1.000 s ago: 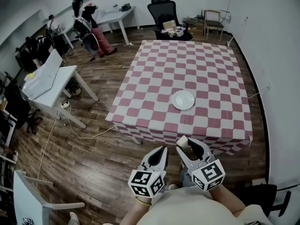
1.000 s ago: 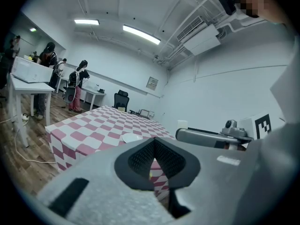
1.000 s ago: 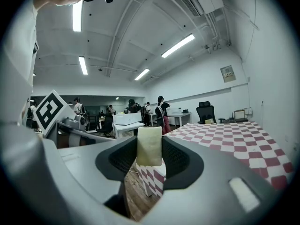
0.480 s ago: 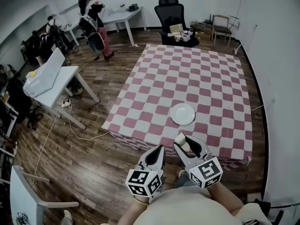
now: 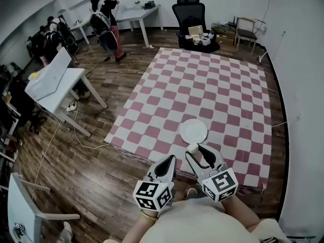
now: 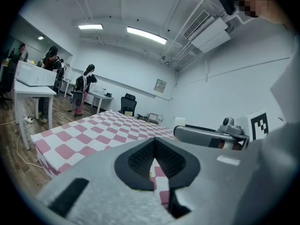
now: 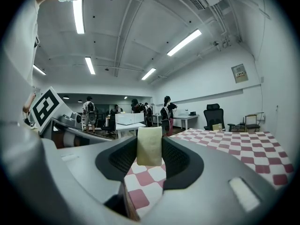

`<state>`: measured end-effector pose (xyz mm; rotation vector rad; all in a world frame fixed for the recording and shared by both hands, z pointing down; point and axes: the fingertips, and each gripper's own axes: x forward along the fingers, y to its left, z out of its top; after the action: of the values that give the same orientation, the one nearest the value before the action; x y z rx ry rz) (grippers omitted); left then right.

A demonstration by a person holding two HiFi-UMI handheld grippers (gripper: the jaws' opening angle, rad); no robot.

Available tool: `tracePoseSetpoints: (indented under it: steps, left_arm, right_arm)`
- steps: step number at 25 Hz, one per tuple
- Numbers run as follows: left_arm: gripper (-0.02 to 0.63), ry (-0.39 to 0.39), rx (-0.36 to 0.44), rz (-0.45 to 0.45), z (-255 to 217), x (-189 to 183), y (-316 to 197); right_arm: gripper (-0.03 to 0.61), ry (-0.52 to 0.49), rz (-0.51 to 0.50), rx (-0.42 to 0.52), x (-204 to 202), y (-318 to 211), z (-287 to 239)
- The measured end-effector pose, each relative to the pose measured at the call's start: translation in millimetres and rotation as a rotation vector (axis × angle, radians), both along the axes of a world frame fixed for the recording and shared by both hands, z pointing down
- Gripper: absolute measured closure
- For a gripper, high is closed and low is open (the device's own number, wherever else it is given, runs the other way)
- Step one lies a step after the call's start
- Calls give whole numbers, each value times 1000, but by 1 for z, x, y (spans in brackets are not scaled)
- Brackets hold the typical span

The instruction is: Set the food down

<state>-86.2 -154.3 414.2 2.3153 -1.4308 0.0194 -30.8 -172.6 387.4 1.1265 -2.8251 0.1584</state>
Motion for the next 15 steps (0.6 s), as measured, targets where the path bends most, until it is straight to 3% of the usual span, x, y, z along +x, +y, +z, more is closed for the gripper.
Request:
tracePoseSetpoints:
  steps: [15]
  left_arm:
    - [607, 0, -23, -77, 17, 32, -58]
  right_arm:
    - [413, 30, -60, -11, 35, -61, 16]
